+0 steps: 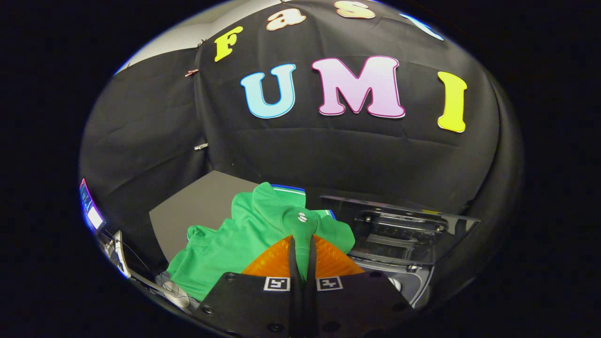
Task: Put the clothes into the washing machine and then close the washing machine lid.
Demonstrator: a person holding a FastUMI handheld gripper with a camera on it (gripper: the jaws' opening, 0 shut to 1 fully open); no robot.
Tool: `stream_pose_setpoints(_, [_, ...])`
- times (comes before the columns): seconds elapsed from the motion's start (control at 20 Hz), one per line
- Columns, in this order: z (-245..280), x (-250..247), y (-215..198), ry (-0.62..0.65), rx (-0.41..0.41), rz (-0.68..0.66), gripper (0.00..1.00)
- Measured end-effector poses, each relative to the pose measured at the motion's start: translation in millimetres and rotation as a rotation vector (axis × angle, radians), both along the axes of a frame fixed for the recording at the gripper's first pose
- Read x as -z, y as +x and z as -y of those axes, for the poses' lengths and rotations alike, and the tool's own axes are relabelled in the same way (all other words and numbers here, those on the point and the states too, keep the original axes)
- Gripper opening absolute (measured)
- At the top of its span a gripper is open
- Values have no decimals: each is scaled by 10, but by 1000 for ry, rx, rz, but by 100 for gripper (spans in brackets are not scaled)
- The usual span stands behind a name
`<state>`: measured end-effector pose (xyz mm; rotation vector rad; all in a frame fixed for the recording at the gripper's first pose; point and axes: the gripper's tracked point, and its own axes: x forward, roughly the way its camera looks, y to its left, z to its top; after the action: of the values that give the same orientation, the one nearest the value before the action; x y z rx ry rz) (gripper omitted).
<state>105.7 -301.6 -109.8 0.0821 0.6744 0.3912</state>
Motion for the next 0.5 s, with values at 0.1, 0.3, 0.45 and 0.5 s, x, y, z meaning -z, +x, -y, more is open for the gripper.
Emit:
stream_pose_setpoints(0.1, [231, -6, 70, -11, -1, 12, 6])
stream_pose_setpoints(0.3, [584, 154, 83, -47, -15, 11, 6])
stream_pose_setpoints(0.45, [719, 364, 96, -54, -8, 4, 6])
stream_pose_setpoints(0.5, [762, 491, 85, -61, 0, -27, 6])
